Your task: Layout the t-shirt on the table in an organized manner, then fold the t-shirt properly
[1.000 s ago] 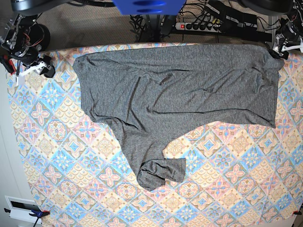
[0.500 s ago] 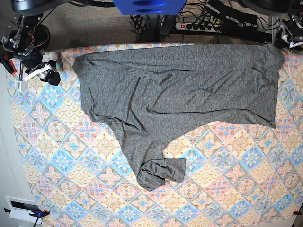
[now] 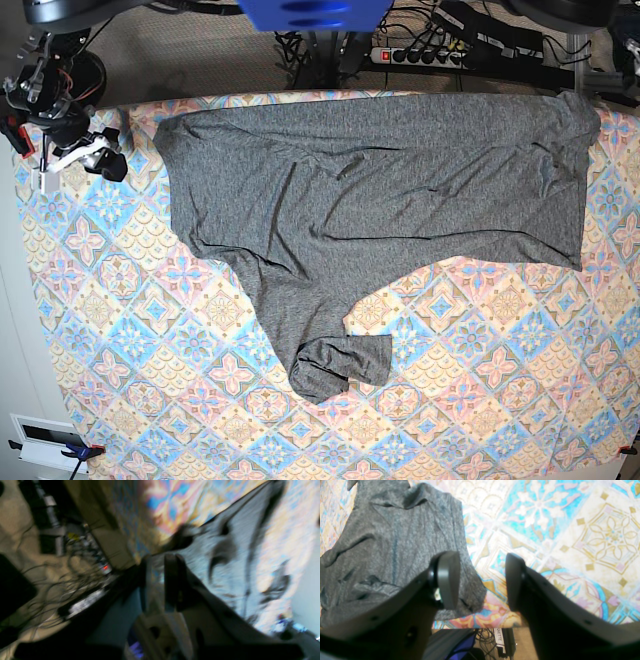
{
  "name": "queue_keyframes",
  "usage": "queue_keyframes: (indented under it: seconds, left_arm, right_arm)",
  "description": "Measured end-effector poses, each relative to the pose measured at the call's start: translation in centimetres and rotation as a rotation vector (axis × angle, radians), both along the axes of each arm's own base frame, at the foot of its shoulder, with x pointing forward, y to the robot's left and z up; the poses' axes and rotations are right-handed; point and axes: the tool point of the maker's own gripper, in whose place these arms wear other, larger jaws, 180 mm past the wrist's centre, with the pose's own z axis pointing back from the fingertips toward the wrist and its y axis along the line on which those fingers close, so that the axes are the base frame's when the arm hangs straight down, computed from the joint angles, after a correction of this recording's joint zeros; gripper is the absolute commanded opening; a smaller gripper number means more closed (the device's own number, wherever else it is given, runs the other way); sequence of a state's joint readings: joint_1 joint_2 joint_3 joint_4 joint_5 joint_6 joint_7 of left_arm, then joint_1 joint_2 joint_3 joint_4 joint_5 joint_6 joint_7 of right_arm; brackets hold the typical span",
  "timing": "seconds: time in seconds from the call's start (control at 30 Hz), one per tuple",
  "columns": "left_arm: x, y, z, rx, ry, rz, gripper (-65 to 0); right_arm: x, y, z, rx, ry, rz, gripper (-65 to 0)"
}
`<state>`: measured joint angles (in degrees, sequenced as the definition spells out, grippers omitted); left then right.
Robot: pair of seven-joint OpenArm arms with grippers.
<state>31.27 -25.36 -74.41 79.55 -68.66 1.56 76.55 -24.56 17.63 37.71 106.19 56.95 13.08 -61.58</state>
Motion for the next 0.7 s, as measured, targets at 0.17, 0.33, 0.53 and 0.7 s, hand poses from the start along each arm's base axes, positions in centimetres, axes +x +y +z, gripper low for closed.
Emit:
queue_keyframes:
  seconds: [0.17, 0.33, 0.53, 0.7]
  left_arm:
    - [2.8, -1.5, 4.3, 0.105, -0.116, -0.088, -56.8]
    - [5.8, -2.1, 6.6, 0.171, -0.198, -0.132, -56.6]
    - [9.0, -2.7, 5.3, 0.193, -0.168, -0.174, -56.5]
    - [10.3, -3.9, 3.8, 0.186, -0.129, -0.221, -46.9]
  right_arm:
    - [1.6, 0.0, 0.9, -0.032, -0.009, 0.056, -37.3]
    - [8.1, 7.1, 4.3, 0.038, -0.135, 0.298, -37.3]
    - [12.5, 14.4, 3.6, 0.058, -0.139, 0.57, -37.3]
    - [13.4, 16.7, 0.7, 0.057, -0.091, 0.722, -37.1]
